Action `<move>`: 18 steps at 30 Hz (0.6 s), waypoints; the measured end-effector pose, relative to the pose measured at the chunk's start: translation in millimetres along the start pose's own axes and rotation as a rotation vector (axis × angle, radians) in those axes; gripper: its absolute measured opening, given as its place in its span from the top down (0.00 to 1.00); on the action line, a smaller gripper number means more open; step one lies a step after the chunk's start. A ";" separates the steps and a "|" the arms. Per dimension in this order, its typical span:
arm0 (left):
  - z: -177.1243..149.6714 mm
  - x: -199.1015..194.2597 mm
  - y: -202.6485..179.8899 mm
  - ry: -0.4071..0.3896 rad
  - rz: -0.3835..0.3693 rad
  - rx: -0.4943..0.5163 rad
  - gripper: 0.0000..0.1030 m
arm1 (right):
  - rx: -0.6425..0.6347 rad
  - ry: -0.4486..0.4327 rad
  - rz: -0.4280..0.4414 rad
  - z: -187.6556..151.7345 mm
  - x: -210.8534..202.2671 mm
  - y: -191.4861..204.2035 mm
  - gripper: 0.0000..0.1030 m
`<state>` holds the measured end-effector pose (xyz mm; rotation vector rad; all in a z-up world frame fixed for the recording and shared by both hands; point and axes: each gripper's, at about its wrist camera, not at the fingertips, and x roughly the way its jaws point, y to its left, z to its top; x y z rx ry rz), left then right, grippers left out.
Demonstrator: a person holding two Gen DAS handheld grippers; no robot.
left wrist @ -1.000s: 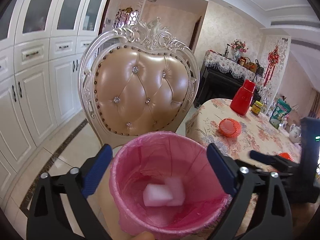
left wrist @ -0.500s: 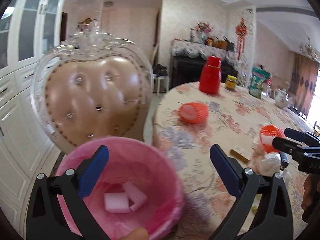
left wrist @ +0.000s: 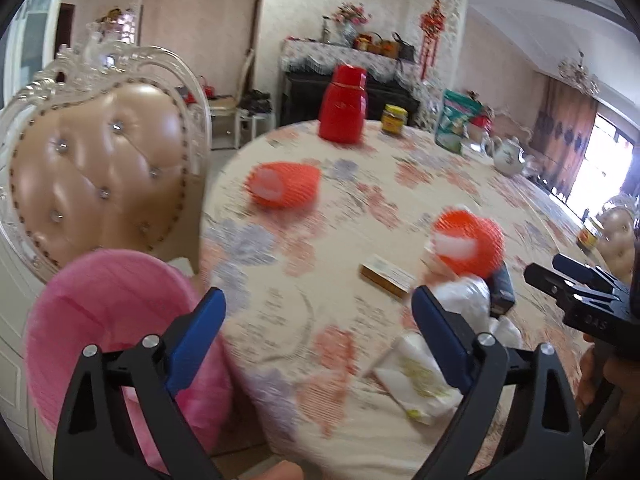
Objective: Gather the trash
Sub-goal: 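Return both tools to the table and grasp the white paper cup with the left gripper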
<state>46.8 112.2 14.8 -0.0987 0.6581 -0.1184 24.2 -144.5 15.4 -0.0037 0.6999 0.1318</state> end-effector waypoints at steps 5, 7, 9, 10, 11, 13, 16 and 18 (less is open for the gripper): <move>-12.9 11.4 -22.6 0.034 -0.041 -0.015 0.19 | 0.008 0.012 -0.015 -16.4 -0.8 -17.8 0.18; -18.4 14.7 -31.1 0.049 -0.046 -0.014 0.19 | 0.003 0.012 -0.022 -22.1 -3.5 -21.9 0.18; -23.1 19.6 -37.9 0.066 -0.055 -0.015 0.19 | 0.008 0.016 -0.025 -25.9 -3.8 -26.0 0.18; -26.1 23.0 -42.5 0.075 -0.059 -0.017 0.22 | 0.011 0.018 -0.027 -27.9 -4.2 -29.1 0.18; -28.1 25.6 -46.3 0.084 -0.061 -0.018 0.24 | 0.013 0.020 -0.030 -29.6 -4.4 -31.9 0.18; -33.3 32.0 -53.7 0.106 -0.070 -0.019 0.25 | 0.015 0.025 -0.032 -32.4 -4.7 -36.1 0.18; -40.6 40.4 -63.9 0.144 -0.074 -0.024 0.25 | 0.013 0.037 -0.035 -37.1 -4.5 -42.1 0.18; -44.0 44.4 -67.5 0.167 -0.071 -0.030 0.25 | 0.014 0.044 -0.030 -39.2 -4.0 -44.8 0.18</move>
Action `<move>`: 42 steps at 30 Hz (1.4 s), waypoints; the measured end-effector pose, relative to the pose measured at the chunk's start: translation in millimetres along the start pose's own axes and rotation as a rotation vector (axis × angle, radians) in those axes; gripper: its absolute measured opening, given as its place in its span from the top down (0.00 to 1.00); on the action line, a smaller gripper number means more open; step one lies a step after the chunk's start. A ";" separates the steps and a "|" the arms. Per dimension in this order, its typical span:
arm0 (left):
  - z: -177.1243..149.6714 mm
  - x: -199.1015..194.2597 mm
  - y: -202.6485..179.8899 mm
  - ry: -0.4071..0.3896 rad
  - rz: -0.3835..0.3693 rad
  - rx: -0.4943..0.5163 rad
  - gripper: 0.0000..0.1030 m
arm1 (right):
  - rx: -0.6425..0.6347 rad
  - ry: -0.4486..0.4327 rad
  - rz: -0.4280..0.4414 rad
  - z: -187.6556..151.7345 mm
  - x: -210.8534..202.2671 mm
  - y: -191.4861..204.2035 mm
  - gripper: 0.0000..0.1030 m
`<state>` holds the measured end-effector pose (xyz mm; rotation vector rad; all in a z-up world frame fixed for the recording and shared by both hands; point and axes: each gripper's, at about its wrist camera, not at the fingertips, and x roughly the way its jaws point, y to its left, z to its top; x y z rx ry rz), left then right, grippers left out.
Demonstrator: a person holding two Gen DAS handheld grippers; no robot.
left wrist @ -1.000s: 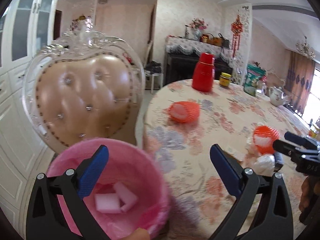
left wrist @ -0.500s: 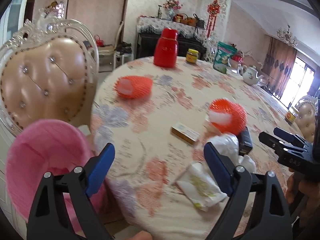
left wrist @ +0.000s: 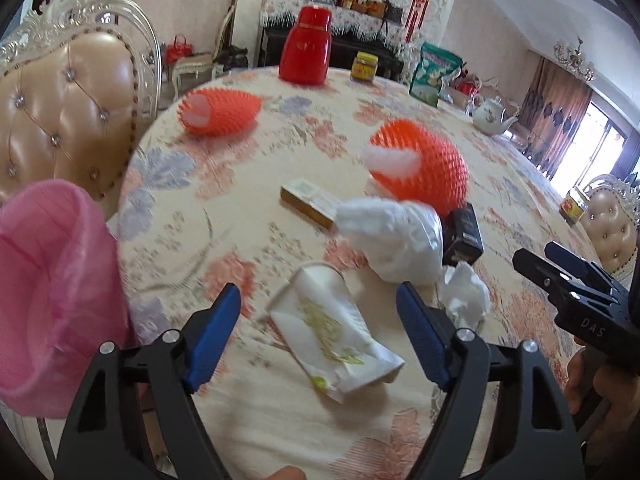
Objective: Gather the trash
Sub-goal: 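Return both tools to the table and grasp the white paper cup with the left gripper, then grasp the crumpled white tissue with the right gripper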
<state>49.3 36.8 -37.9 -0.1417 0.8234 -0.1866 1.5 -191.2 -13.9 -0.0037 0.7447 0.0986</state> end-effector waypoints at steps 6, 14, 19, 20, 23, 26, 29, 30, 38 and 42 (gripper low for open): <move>-7.7 16.2 -8.8 0.068 0.029 -0.013 0.26 | -0.023 0.032 0.027 -7.8 6.1 0.9 0.18; -13.1 34.0 -19.5 0.130 0.070 0.014 0.32 | -0.033 0.063 0.056 -12.1 14.7 4.7 0.18; -14.9 40.7 -18.5 0.153 0.093 0.029 0.48 | -0.034 0.075 0.063 -13.8 18.4 6.4 0.18; -15.0 41.2 -18.0 0.155 0.094 0.034 0.49 | -0.034 0.081 0.065 -14.0 19.9 7.0 0.18; -14.3 40.5 -16.8 0.153 0.086 0.036 0.52 | -0.031 0.093 0.077 -15.4 23.2 9.3 0.18; -13.7 38.5 -15.2 0.144 0.080 0.032 0.57 | -0.039 0.102 0.084 -16.2 25.5 13.6 0.18; -11.3 34.6 -13.1 0.128 0.076 0.022 0.60 | -0.046 0.111 0.091 -17.1 27.8 18.0 0.18; -10.9 34.2 -12.4 0.126 0.077 0.020 0.60 | -0.049 0.114 0.092 -17.7 28.8 19.7 0.18; -7.4 27.7 -6.1 0.103 0.069 0.003 0.60 | -0.074 0.139 0.093 -19.2 37.3 31.0 0.18; -5.4 22.3 -1.4 0.087 0.071 -0.009 0.60 | -0.090 0.154 0.085 -20.9 41.6 34.5 0.18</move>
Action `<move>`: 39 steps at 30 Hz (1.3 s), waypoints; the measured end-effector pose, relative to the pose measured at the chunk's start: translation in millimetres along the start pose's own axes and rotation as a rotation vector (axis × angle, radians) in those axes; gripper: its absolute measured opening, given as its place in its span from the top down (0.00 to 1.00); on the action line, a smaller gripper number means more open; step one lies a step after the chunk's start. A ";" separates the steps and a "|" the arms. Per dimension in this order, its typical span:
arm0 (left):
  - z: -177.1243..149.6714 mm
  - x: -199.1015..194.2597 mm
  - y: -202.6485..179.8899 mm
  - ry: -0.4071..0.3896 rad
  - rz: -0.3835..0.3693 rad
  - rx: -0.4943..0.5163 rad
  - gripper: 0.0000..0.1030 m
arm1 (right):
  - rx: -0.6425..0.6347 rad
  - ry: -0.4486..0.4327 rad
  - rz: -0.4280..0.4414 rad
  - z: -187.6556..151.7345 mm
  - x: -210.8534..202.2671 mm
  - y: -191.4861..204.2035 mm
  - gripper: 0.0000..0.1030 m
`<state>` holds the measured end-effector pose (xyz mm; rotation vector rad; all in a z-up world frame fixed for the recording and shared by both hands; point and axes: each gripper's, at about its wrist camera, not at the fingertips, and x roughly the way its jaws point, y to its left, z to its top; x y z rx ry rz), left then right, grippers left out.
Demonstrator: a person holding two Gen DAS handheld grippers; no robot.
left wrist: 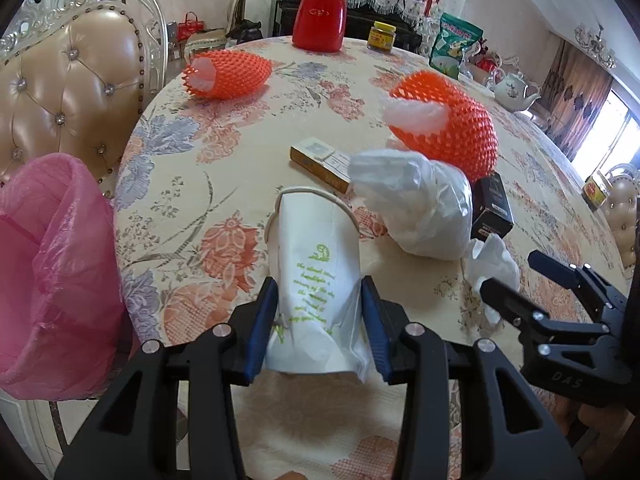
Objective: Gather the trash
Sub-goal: 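Grasp the crumpled white tissue with the right gripper, then carry the paper cup and tissue to the wastebasket and open both grippers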
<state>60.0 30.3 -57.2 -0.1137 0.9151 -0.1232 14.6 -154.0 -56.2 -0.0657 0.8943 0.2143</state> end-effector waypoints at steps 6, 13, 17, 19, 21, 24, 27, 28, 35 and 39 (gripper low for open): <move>2.1 -8.0 6.0 -0.022 -0.001 -0.012 0.60 | -0.017 0.036 0.000 -2.4 8.2 5.7 0.38; 3.9 -12.9 8.7 -0.041 -0.001 -0.017 0.60 | -0.022 0.038 0.021 -3.7 7.5 5.4 0.71; 5.1 -20.1 10.6 -0.064 -0.005 -0.019 0.60 | -0.015 0.019 0.026 -1.5 -0.4 2.5 0.75; 6.5 -23.9 12.6 -0.077 -0.007 -0.021 0.60 | -0.015 0.010 0.028 1.2 -4.4 2.2 0.76; 8.3 -27.7 15.5 -0.090 -0.010 -0.025 0.60 | -0.012 0.002 0.033 3.4 -8.1 1.5 0.77; 9.5 -32.8 19.9 -0.102 -0.009 -0.033 0.60 | -0.007 -0.018 0.034 6.4 -15.8 1.3 0.78; 10.7 -38.6 25.5 -0.116 -0.007 -0.041 0.60 | -0.008 -0.039 0.036 10.4 -25.9 3.3 0.78; 11.6 -41.6 28.1 -0.123 -0.006 -0.046 0.60 | -0.009 -0.046 0.037 12.0 -28.6 4.0 0.78; 14.6 -56.5 45.0 -0.162 0.010 -0.071 0.60 | -0.018 -0.090 0.051 23.7 -46.2 12.8 0.78; 13.9 -65.4 57.0 -0.182 0.026 -0.085 0.60 | -0.025 -0.108 0.065 29.6 -51.4 22.0 0.78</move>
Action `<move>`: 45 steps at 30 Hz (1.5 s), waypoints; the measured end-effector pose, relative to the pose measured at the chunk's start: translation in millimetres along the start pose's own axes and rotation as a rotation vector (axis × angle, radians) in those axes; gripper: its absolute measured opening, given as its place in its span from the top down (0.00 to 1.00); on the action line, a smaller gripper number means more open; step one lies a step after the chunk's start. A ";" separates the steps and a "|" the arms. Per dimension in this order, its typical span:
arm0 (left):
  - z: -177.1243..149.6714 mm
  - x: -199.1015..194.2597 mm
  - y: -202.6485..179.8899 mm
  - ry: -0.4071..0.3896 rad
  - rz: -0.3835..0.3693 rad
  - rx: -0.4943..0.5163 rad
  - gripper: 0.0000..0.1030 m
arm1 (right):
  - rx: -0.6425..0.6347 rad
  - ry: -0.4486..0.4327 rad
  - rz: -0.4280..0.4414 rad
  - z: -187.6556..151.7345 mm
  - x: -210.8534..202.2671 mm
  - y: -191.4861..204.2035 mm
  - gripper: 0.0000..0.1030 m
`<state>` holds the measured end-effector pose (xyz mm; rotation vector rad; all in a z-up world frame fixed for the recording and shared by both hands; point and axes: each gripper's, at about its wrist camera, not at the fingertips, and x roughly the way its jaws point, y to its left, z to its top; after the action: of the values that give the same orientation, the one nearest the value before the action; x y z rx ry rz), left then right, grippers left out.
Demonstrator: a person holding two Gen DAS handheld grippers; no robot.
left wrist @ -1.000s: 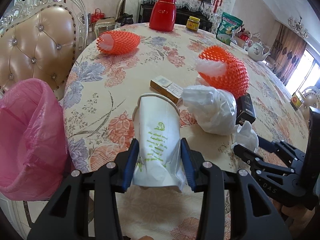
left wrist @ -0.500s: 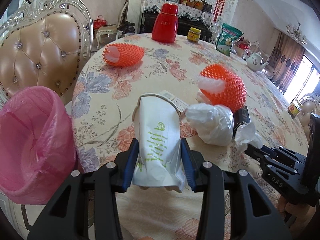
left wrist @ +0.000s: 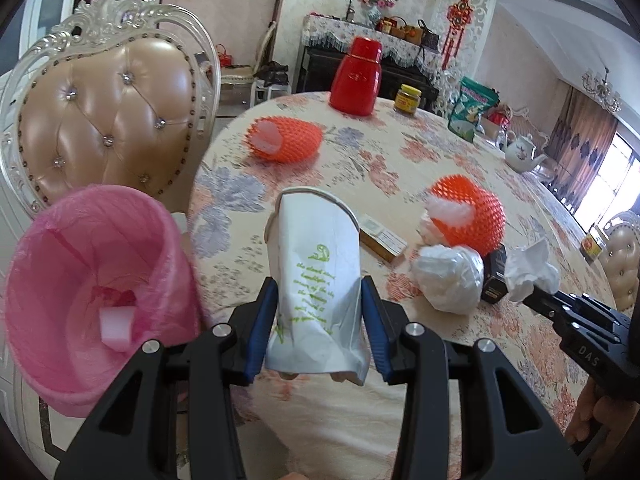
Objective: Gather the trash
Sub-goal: 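Carry the paper cup and tissue to the wastebasket and open both grippers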
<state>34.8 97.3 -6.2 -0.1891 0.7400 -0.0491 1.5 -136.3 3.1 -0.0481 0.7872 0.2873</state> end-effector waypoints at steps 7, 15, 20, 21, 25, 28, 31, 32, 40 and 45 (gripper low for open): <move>2.6 -21.0 32.2 -0.042 0.042 -0.028 0.60 | -0.042 -0.030 0.043 14.5 -0.7 29.5 0.78; 4.7 -48.1 67.3 -0.085 0.089 -0.036 0.60 | -0.094 -0.055 0.108 29.3 0.3 71.5 0.78; 8.4 -62.7 92.4 -0.113 0.126 -0.047 0.60 | -0.123 -0.062 0.149 38.4 4.8 98.0 0.78; 9.2 -65.2 97.1 -0.117 0.133 -0.047 0.60 | -0.128 -0.062 0.156 39.2 5.3 103.2 0.78; 13.3 -76.4 117.7 -0.136 0.163 -0.053 0.60 | -0.160 -0.064 0.190 46.5 9.9 125.9 0.78; 16.6 -83.3 131.4 -0.149 0.175 -0.061 0.60 | -0.183 -0.064 0.215 52.1 14.4 143.8 0.78; 20.5 -87.6 142.9 -0.160 0.192 -0.056 0.60 | -0.207 -0.059 0.241 57.3 21.2 162.3 0.78; 21.5 -87.7 145.6 -0.161 0.197 -0.052 0.60 | -0.215 -0.057 0.249 59.1 24.0 169.2 0.78; 27.8 -88.7 170.1 -0.167 0.206 -0.037 0.60 | -0.247 -0.023 0.306 70.0 51.9 214.9 0.78; 32.3 -83.3 188.1 -0.153 0.199 -0.046 0.60 | -0.280 -0.003 0.337 73.5 66.3 242.1 0.78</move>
<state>-9.0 296.2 37.2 -0.1609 0.6043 0.1701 30.7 122.8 23.8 -0.1794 0.7467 0.7158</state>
